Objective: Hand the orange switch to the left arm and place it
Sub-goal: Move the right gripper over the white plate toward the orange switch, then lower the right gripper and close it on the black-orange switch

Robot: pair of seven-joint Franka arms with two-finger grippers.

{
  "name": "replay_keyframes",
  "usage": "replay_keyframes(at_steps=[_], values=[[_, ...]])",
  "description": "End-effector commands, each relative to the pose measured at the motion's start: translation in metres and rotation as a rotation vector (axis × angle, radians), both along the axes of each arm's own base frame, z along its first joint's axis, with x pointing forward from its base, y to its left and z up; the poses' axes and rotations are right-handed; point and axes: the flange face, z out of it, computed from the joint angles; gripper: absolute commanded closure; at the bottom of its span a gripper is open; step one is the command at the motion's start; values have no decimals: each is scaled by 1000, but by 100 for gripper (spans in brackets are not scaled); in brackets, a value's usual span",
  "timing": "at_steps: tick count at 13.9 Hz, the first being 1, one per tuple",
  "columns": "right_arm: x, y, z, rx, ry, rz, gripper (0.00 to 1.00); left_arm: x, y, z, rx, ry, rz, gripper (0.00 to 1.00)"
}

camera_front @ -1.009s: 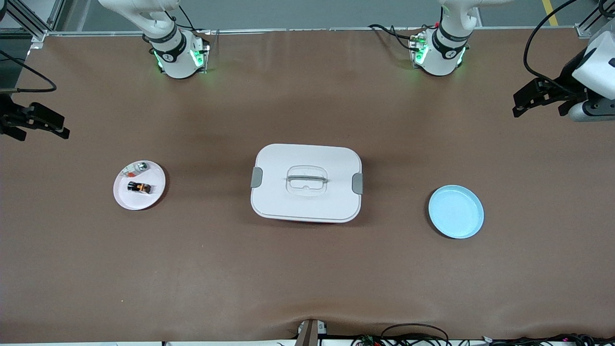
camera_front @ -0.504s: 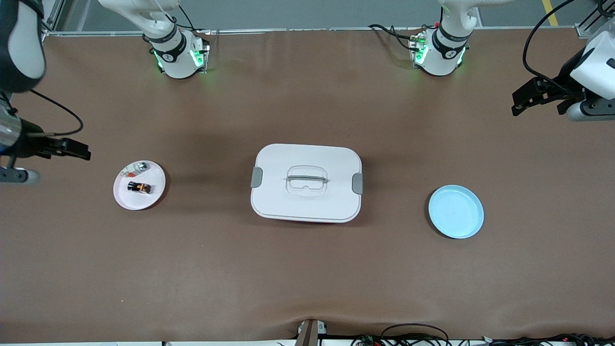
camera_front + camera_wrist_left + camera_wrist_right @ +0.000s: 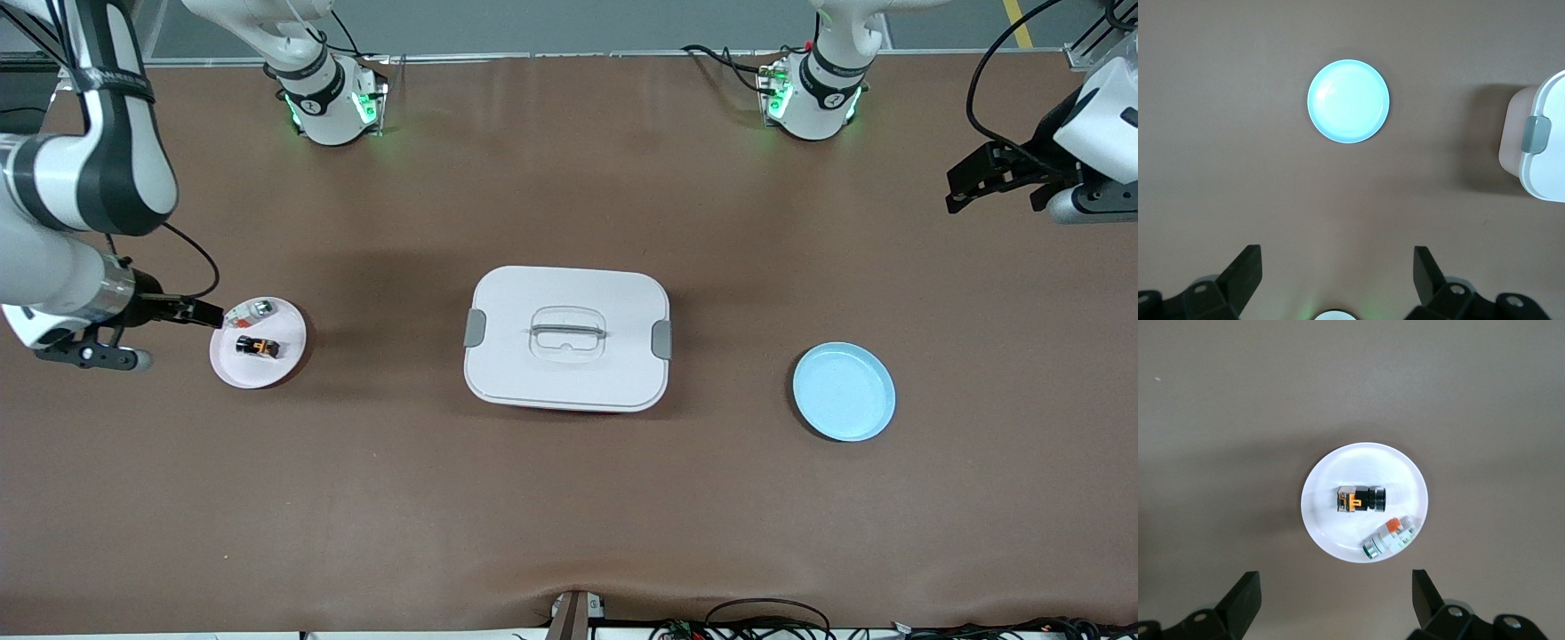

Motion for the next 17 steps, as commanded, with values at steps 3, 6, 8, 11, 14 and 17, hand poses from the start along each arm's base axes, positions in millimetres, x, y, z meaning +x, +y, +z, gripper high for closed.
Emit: replay_keyframes(at_steps=[3,6,8,11,14,17], values=[[6,-15,-73,-29,49,-18,0,-5,-2,7,0,-3,2,0],[8,-19,-102,-50,75,-5,0,-5,-1,7,0,-3,4,0],[8,-22,-114,-51,87,-10,0,-5,0,7,0,-3,1,0],[7,-23,-138,-49,115,-10,0,-3,0,6,1,-3,-1,0],[4,-24,-156,-48,144,-10,0,-2,0,6,0,-6,-1,0],[3,-24,-169,-48,163,-11,0,-1,0,5,0,-6,-1,0]])
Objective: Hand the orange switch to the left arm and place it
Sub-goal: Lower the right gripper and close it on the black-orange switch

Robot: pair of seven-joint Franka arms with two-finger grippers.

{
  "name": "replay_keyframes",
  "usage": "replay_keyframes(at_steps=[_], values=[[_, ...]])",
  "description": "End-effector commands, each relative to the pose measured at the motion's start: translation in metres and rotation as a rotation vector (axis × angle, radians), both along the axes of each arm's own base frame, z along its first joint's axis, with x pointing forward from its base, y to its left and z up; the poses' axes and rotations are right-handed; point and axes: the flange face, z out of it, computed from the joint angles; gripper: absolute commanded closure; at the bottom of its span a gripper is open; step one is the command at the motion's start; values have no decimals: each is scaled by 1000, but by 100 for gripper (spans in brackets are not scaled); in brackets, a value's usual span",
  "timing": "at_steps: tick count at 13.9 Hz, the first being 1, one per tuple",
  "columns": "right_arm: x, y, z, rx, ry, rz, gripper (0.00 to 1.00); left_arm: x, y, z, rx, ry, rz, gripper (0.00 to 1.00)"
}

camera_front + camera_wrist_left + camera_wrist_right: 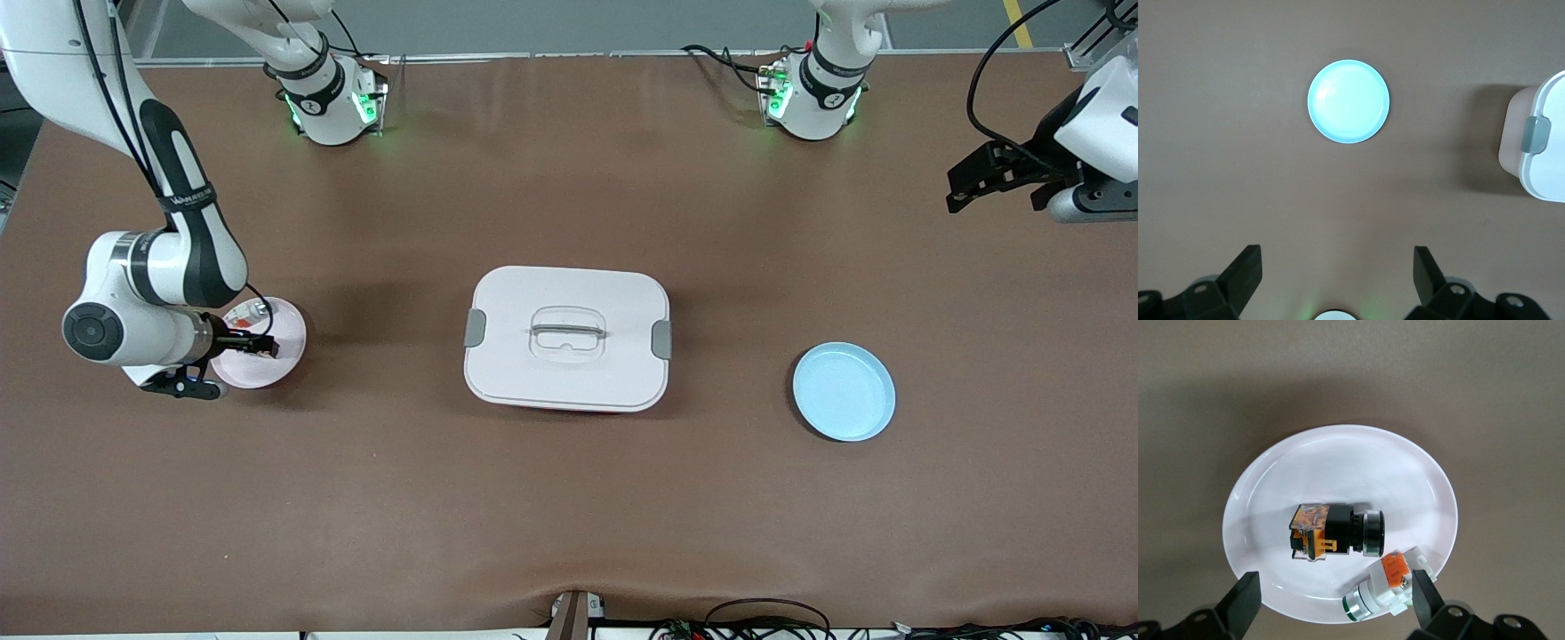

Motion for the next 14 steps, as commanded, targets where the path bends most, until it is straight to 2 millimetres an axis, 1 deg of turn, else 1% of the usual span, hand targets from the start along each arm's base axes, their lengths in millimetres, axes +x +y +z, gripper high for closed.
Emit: replay_keyframes(at_steps=[1,4,8,10,14], values=[[2,-4,-9,-13,5,-12,0,-1,0,4,0,-5,-1,0],[4,-6,-22,-15,-10,-14,0,-1,-1,4,0,-5,-3,0],[6,-8,-33,-16,-42,-14,0,0,-1,2,0,-3,-3,0],[3,-7,-42,-14,-43,-11,0,0,-1,2,0,-3,-3,0],[-3,-5,-48,-11,-31,-10,0,0,-1,2,0,-3,-3,0]])
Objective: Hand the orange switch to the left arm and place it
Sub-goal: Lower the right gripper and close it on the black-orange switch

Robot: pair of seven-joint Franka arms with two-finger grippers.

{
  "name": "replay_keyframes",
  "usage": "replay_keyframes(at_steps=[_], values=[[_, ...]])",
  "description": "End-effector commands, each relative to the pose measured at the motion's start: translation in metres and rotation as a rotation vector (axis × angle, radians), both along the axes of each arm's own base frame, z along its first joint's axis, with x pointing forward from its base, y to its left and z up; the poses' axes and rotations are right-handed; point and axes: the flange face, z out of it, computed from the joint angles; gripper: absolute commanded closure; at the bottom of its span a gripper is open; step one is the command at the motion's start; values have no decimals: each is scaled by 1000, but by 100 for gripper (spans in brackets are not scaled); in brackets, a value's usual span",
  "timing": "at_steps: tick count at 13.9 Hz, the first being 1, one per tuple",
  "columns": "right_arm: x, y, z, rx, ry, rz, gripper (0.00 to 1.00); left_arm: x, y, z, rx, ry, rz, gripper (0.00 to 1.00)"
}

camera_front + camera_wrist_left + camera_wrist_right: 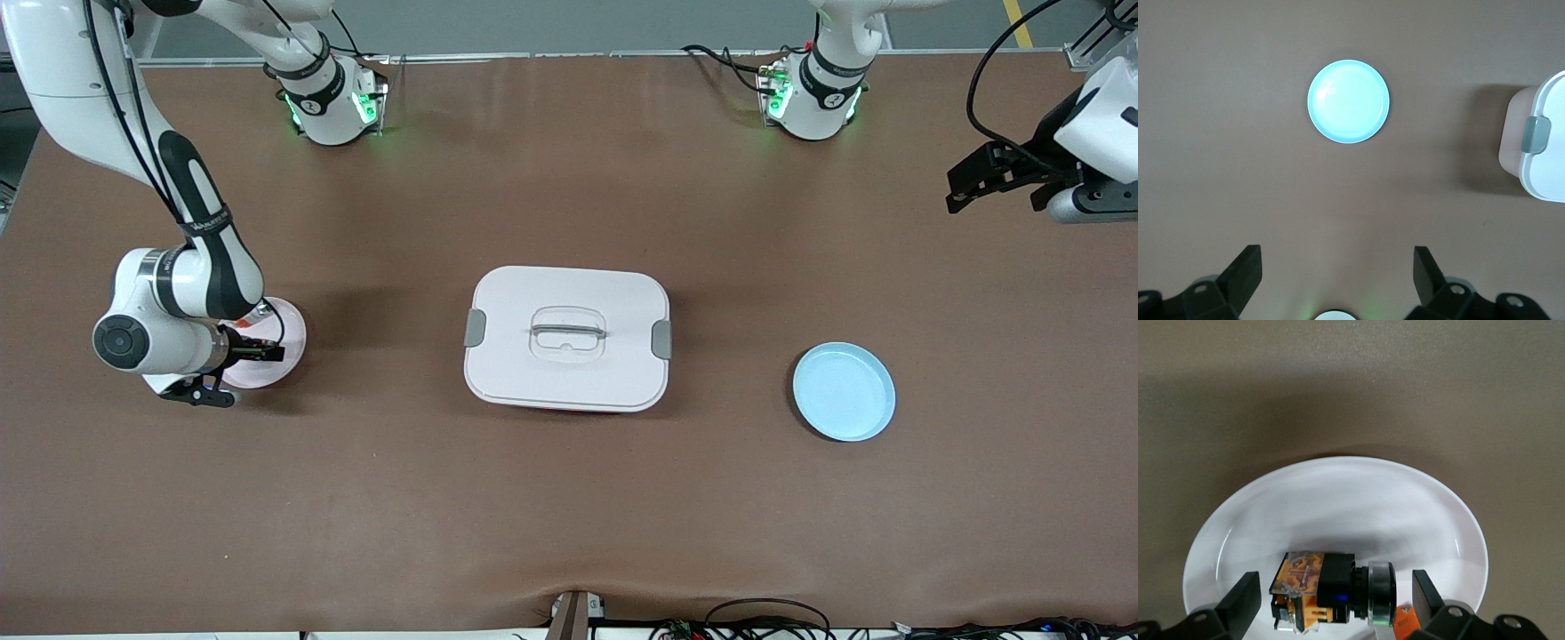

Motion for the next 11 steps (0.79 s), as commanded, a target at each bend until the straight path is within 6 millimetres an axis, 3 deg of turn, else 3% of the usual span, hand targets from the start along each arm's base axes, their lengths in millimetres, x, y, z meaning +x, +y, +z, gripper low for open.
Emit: replay_keyframes(at_steps=[1,7,8,11], values=[[-6,-1,-4,-8,-1,-11,0,0,-1,3,0,-3,-3,0],[-7,0,-6,-7,5,-10,0,0,-1,3,0,-5,-1,0],[-7,0,-7,-7,6,-10,8,0,-1,3,0,-5,-1,0],[-7,0,-6,-7,5,-9,44,0,-1,4,-1,-7,-1,0]])
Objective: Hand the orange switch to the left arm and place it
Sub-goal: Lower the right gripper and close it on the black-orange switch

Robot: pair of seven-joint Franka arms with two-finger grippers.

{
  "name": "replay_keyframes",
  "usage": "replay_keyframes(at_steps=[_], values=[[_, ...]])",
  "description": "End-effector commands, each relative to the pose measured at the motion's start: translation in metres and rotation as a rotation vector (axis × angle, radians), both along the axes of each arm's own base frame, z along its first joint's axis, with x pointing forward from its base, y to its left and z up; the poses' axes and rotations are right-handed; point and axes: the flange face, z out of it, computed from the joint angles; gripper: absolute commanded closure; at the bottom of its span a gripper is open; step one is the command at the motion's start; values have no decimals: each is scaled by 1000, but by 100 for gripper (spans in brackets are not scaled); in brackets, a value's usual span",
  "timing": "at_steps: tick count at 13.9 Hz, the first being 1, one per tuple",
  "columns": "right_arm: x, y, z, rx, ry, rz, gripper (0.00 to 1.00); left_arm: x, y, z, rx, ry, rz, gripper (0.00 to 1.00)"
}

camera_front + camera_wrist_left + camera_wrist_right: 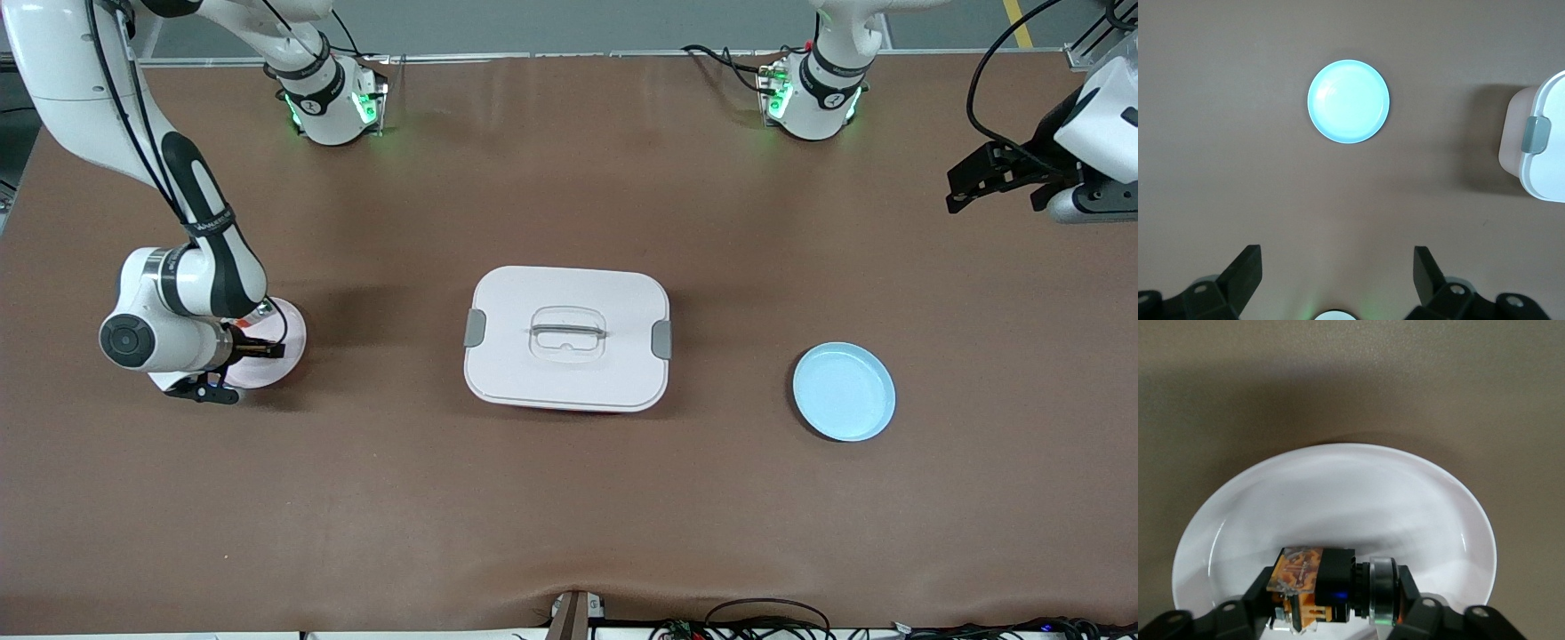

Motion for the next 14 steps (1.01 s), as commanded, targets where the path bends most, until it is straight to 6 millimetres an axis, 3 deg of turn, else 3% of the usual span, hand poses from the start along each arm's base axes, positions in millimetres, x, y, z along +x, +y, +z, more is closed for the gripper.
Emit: replay_keyframes(at_steps=[1,3,7,9,14], values=[[-1,0,0,-8,-4,-9,54,0,-1,4,-1,-10,-1,0],[-2,1,1,-8,1,-5,65,0,-1,5,-1,-13,-1,0],[0,1,8,-8,28,1,67,2,1,4,-2,-14,0,0],[6,0,30,-11,75,-8,67,2,2,4,-2,-14,0,0],[15,12,105,-5,171,-38,67,5,2,0,-3,-11,-1,0]])
